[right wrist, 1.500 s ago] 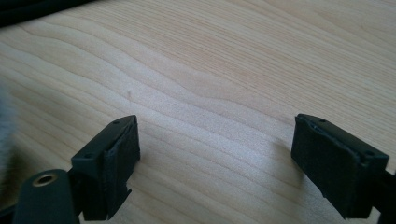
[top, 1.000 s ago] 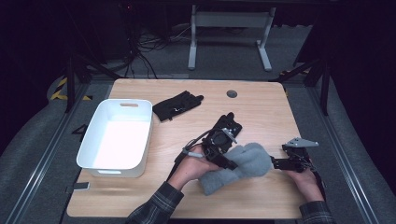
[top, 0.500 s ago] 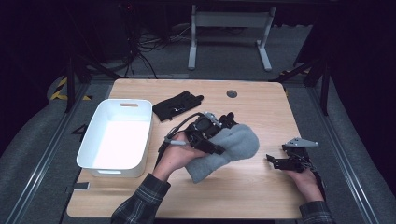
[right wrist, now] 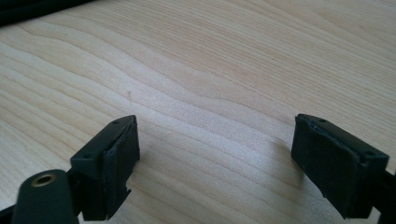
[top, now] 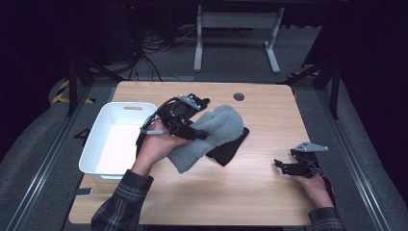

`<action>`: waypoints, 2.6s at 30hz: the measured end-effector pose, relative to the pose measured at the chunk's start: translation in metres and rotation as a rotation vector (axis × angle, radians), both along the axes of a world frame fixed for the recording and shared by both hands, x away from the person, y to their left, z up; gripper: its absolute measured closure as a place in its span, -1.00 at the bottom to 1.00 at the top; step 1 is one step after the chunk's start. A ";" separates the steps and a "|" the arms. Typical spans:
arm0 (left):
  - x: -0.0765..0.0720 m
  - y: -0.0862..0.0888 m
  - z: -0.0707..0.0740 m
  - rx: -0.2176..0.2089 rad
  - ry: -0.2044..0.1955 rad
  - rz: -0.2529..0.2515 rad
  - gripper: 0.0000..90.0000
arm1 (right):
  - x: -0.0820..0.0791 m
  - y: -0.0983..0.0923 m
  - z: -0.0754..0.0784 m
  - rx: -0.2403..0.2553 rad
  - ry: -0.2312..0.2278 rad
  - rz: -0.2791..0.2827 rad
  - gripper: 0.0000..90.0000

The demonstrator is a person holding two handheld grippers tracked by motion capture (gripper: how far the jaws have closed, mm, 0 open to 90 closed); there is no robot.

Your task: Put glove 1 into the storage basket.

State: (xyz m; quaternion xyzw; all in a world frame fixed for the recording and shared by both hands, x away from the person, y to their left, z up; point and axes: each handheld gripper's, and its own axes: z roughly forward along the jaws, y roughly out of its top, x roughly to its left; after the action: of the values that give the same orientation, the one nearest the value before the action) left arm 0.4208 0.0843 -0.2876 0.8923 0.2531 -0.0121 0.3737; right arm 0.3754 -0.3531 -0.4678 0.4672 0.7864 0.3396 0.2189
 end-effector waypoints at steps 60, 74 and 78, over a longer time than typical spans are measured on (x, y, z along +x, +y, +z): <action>0.050 0.208 -0.110 0.066 0.266 0.589 0.42 | 0.000 0.000 0.000 -0.001 0.000 -0.003 -0.65; 0.056 0.204 -0.123 0.187 0.230 0.617 -0.15 | 0.000 0.000 0.000 -0.001 0.000 -0.003 -0.65; 0.054 0.206 -0.119 0.192 0.191 0.634 -0.40 | 0.000 0.000 0.000 -0.001 0.000 -0.002 -0.65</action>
State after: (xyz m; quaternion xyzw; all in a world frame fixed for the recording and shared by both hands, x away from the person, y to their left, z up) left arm 0.4751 0.2902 -0.4062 0.7953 0.5514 0.0452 0.2479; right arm 0.3753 -0.3528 -0.4678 0.4681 0.7859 0.3391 0.2196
